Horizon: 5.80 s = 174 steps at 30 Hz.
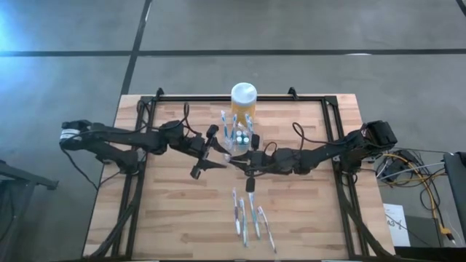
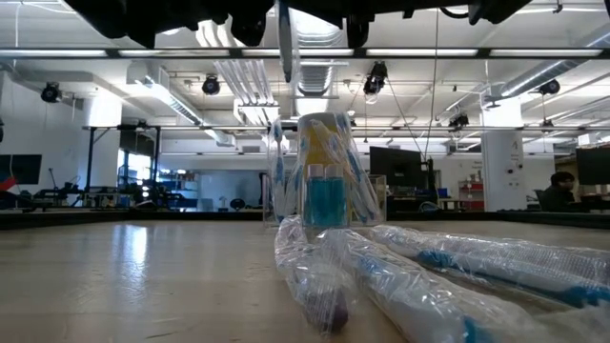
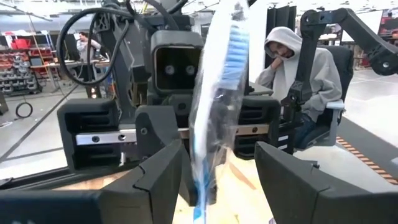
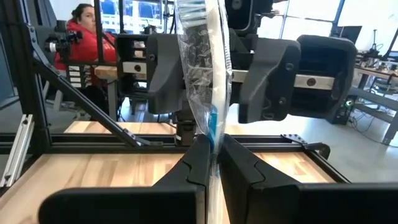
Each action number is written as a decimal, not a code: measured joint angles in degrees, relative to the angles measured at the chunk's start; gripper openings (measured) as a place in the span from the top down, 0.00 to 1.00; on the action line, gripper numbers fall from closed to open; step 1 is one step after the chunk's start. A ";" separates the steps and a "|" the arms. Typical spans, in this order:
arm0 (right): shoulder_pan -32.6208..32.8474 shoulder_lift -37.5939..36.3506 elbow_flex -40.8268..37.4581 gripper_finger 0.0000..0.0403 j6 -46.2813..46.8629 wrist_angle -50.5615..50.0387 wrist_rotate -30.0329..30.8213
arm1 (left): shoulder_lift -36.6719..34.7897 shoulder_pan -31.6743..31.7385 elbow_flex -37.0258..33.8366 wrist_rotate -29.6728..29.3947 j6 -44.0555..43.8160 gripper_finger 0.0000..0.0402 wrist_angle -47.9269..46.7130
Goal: Pick & Place toothbrushing station
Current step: Put the blue toothbrush into the transparent organizer
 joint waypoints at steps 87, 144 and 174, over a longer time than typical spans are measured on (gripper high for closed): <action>-14.10 -71.71 -51.26 0.98 5.73 -5.80 -16.85 | -51.42 1.49 -22.46 -14.53 2.23 0.95 -26.21; -14.12 -69.06 -51.63 0.98 2.68 -6.09 -16.14 | 22.82 14.91 -12.40 -21.88 -7.66 0.95 26.69; -14.10 -69.07 -51.63 0.98 7.04 -8.12 -16.14 | 23.32 14.93 -12.40 -13.88 -7.69 0.48 25.55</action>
